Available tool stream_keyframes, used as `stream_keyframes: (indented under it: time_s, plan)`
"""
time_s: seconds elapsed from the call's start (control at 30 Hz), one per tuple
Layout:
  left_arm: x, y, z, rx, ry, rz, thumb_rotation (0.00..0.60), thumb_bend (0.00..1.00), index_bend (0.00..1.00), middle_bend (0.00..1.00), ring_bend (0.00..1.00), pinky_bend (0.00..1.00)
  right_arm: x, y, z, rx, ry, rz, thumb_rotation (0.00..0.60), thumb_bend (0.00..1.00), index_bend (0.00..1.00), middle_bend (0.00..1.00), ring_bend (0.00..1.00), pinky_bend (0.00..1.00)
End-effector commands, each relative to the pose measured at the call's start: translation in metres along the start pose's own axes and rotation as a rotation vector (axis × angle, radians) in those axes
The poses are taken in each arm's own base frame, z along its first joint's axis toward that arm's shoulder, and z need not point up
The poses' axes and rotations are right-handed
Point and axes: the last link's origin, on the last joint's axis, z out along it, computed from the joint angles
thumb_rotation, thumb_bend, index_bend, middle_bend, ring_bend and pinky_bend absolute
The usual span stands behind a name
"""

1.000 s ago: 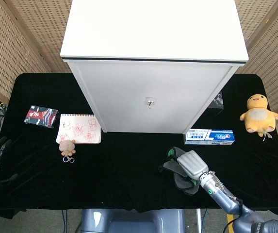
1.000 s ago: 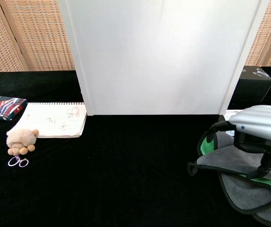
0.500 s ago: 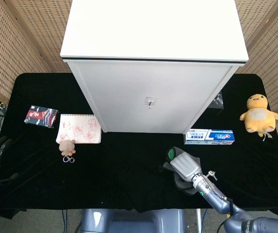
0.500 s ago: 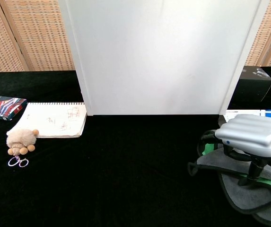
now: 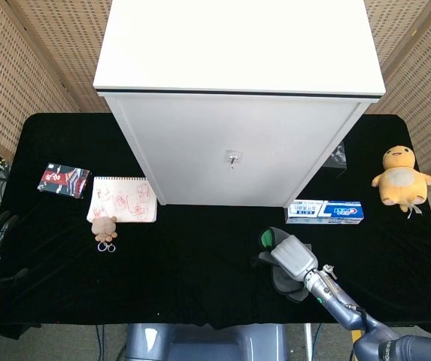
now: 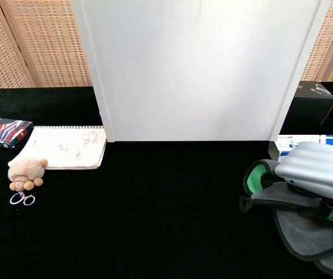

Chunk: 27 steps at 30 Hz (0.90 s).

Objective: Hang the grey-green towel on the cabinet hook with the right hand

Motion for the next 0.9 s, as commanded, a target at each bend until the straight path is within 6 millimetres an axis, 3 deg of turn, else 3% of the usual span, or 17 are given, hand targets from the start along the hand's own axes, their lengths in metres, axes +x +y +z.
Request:
stream_keyframes:
  time_s: [0.03,0.2,0.43,0.9]
  plan:
    - [0.0,0.0,0.0,0.0,0.0,0.001,0.6,0.0,0.0,0.0,0.0,0.0,-0.006,0.007,-0.004,0.01,0.014,-0.019,0.6,0.57,0.45,0.95,0.98,1.0]
    - [-0.001,0.0,0.0,0.0,-0.001,0.003,0.6,0.0,0.0,0.0,0.0,0.0,-0.01,0.016,-0.007,0.018,0.04,0.01,0.6,0.71,0.59,0.95,0.98,1.0]
    - [-0.002,0.001,0.0,-0.002,-0.005,0.006,0.6,0.0,0.0,0.0,0.0,0.0,-0.001,0.025,-0.011,0.021,0.105,0.158,0.6,0.72,0.73,0.95,0.98,1.0]
    - [0.0,0.001,-0.001,-0.003,0.0,-0.002,0.6,0.0,0.0,0.0,0.0,0.0,0.071,0.044,-0.009,0.002,0.251,0.692,0.6,0.72,0.77,0.96,0.98,1.0]
